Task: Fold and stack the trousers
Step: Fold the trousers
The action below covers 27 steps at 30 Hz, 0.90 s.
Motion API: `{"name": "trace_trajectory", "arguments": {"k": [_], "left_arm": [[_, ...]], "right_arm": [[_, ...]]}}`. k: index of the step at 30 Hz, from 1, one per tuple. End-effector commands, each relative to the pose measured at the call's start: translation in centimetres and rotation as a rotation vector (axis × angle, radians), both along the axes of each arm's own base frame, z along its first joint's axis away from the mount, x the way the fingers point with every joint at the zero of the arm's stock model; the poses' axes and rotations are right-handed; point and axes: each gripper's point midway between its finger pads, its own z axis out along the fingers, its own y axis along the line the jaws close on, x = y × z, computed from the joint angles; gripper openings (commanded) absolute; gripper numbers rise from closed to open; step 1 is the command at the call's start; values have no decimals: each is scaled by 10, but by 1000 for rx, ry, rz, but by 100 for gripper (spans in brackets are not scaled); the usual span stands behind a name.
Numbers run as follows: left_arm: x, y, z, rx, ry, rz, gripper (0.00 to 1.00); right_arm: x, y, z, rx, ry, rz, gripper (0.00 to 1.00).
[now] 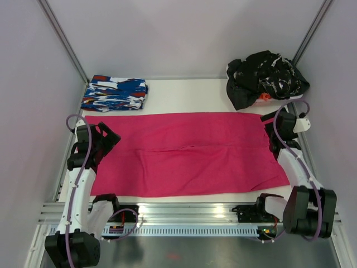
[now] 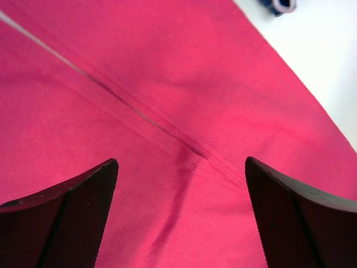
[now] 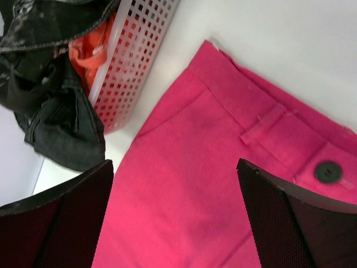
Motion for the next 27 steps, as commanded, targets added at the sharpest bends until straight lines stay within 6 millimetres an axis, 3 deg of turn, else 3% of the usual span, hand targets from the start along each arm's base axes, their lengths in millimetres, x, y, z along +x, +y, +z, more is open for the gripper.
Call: {"name": "trace_trajectory", "arguments": {"k": [1,3,8,9,11,14,17,21,22,27], "left_arm": [[5,5,-5,-64,-37,116,100],[6,5,-11,-85,-10,138,100],[-22,5,-43,-156,173,266,99],[-27,10,-44,-142,182,298,99],[-41,18,-44,-129,198,375,99],[-40,19,-37,-139,155,387,99],[-33,17,-31,-144,135,360,99],[-29,20,-41,-101,223,330,99],[-27,21,-40,-90,235,318,99],[-23,13,-56,-112,311,270,99]], "right_arm": [[-21,11,30,25,-66,27,98],[-37,13,34,19,-38,36,98],[-102,13,18,50,74,-48,98],[-113,4,22,40,56,-116,98],[-137,-1,9,45,131,-186,98],[-161,-2,-6,60,235,-229,98],[-177,12,-33,122,367,-205,98],[-202,20,-64,169,540,-224,98],[-210,20,-67,166,587,-236,98],[-208,4,-50,99,658,-299,98]]}}
